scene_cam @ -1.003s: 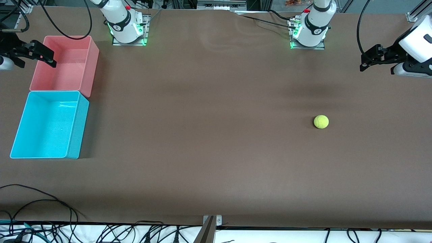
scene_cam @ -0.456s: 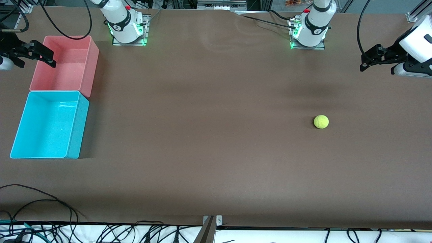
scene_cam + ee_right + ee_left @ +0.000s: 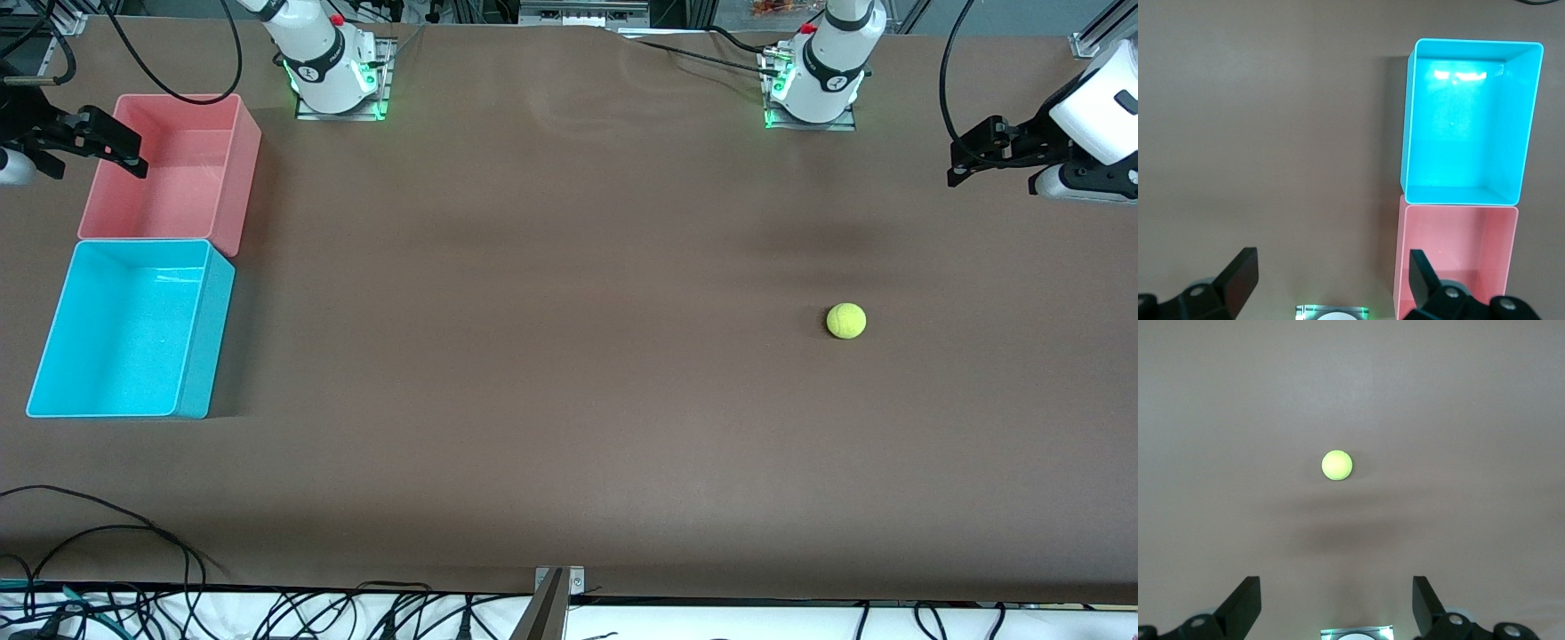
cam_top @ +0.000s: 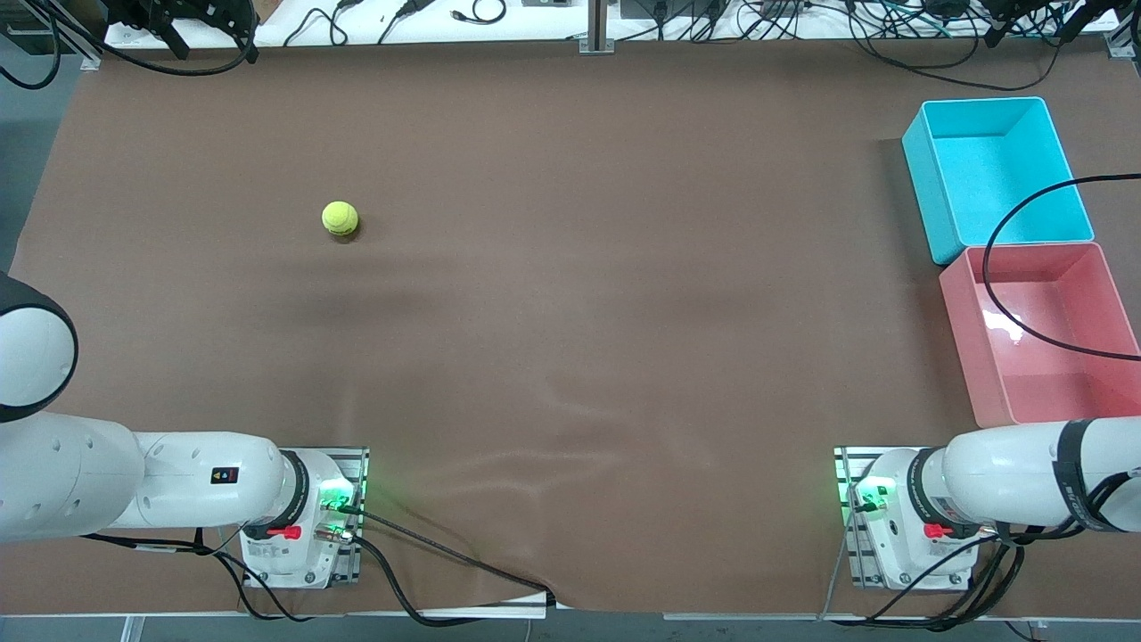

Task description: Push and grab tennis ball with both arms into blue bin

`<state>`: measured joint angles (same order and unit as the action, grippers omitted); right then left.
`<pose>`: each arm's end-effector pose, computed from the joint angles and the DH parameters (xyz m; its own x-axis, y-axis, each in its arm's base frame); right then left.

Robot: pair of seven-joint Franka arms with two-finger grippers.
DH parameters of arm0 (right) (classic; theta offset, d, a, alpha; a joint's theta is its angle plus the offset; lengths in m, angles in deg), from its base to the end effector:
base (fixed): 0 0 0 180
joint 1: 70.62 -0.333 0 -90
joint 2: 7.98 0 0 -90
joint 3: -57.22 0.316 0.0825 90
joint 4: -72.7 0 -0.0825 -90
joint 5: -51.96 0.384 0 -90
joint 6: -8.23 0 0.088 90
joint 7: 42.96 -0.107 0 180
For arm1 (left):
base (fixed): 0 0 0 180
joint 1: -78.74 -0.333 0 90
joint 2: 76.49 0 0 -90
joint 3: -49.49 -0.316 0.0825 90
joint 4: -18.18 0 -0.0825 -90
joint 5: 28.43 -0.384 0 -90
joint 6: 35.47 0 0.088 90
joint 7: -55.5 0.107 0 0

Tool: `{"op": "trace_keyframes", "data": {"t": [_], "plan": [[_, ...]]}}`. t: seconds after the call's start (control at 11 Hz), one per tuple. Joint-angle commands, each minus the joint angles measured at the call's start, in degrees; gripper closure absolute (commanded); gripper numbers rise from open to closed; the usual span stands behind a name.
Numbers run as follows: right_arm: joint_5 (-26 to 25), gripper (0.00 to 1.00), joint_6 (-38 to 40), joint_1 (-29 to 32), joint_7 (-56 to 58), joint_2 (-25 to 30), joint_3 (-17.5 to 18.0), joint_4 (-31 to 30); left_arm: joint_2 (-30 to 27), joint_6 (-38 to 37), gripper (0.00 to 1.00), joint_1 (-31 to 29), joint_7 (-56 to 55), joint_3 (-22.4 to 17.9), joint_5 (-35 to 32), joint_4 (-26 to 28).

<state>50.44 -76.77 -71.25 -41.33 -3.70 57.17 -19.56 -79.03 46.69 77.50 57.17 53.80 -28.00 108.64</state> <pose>0.5219 0.0022 0.6389 0.9980 0.0362 -0.0527 0.0376 -0.9990 0.0250 0.5252 -0.0300 0.6334 0.9915 -0.0830 -0.1003 -0.0827 -0.9966 0.0071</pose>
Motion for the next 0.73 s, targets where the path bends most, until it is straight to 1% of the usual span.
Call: {"op": "trace_keyframes", "data": {"t": [0.0, 0.36, 0.64], "plan": [[-0.8, 0.00, -0.3, 0.7, -0.4, 0.8, 0.6, -0.5, 0.8, -1.3, 0.00, -0.2, 0.9, -0.4, 0.2, -1.6], [-0.8, 0.00, -0.3, 0.7, -0.4, 0.8, 0.6, -0.5, 1.3, -2.8, 0.00, 0.2, 1.1, -0.2, 0.2, -1.4], [-0.8, 0.00, -0.3, 0.7, -0.4, 0.7, 0.6, -0.5, 2.3, -2.8, 0.00, 0.2, 1.1, 0.9, -1.1, -1.4]]}}
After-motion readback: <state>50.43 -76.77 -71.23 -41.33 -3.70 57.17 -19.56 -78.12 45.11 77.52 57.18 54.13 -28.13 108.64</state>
